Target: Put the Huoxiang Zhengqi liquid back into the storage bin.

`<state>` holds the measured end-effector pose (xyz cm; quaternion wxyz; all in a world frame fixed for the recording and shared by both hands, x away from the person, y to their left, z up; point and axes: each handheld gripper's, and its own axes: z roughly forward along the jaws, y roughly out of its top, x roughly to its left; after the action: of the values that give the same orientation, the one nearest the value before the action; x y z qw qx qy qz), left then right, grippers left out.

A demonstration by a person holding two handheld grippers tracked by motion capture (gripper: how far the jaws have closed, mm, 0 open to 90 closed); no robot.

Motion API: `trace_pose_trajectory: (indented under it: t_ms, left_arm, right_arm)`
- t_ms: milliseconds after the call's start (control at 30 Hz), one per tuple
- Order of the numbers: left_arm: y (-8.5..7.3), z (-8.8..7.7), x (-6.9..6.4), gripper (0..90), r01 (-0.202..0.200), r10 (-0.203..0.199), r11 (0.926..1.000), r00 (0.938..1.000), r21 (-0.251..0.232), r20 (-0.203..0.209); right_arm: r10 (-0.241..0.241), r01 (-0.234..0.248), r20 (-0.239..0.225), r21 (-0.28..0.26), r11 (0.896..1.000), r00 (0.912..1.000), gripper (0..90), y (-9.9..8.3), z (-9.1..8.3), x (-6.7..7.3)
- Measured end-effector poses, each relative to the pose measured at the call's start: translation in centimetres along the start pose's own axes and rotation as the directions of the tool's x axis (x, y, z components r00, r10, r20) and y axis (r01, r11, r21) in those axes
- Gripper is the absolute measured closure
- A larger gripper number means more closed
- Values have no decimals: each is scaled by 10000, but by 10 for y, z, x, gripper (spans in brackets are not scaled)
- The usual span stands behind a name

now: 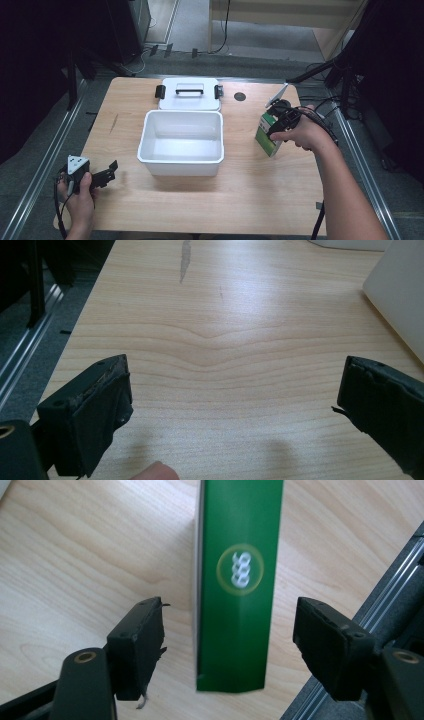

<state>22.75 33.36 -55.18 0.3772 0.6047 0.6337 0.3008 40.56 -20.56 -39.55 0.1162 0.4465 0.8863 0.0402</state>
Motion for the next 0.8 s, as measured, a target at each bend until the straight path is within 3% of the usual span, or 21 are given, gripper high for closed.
trace_pose_trajectory:
  t_ms: [100, 267, 500, 633, 800]
  left_arm:
    - [0, 0, 0, 18, 19, -19, 10000, 10000, -5, 19]
    - [0, 0, 0, 18, 8, -8, 10000, 10000, 2, 32]
    - [0, 0, 0, 18, -6, 6, 10000, 10000, -3, 26]
    - [0, 0, 0, 18, -7, 7, 10000, 10000, -5, 32]
    - [0, 0, 0, 18, 3, -3, 10000, 10000, -9, 42]
  right_arm:
    - [99, -103, -244, -147, 9998, 9997, 339, 7, 2, -5]
    - [116, -113, -715, 47, 9999, 9974, 377, 13, 5, -7]
    - [283, -264, -973, 215, 9994, 9948, 438, 21, 7, -9]
    - [669, -630, -1263, 349, 9974, 9897, 492, 26, 10, -11]
    - [748, -693, -1225, 484, 9964, 9896, 535, 29, 14, -11]
